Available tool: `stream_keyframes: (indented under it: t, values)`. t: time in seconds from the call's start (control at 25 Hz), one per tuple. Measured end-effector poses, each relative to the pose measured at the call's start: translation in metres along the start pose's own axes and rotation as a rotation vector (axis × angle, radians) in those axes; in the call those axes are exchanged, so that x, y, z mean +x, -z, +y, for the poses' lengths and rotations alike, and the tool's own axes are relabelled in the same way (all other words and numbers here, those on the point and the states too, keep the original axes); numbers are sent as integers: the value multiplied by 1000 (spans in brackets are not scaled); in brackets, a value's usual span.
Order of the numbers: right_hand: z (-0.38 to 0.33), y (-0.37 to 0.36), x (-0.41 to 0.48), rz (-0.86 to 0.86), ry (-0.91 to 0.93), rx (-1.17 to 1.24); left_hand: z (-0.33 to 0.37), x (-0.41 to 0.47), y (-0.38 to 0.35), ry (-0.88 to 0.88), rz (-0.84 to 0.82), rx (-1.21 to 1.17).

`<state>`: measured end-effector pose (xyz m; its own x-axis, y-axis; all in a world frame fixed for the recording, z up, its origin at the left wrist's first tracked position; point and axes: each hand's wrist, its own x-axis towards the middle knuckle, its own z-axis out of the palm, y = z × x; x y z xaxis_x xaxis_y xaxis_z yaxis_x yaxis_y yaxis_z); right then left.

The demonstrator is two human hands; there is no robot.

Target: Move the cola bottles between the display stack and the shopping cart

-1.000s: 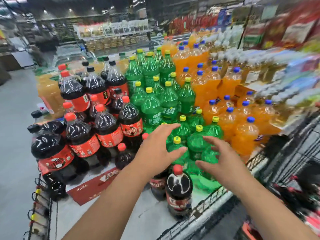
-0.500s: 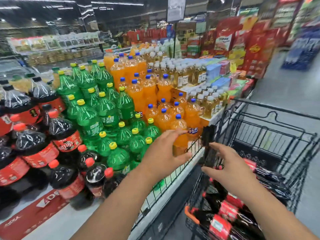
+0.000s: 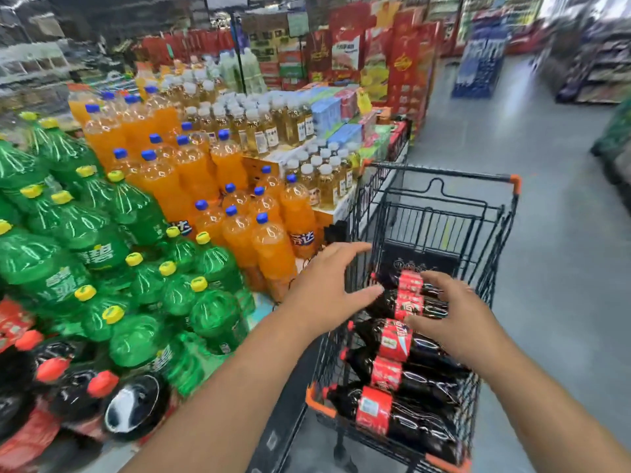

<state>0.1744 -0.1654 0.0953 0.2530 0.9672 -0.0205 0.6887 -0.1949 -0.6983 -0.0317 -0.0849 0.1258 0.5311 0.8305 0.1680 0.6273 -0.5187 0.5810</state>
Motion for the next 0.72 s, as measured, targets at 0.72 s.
stream_keyframes:
  t: [0.72]
  values:
    - [125,-90,77,-177,-520,-82,-126,103,-194,234,-568,-159]
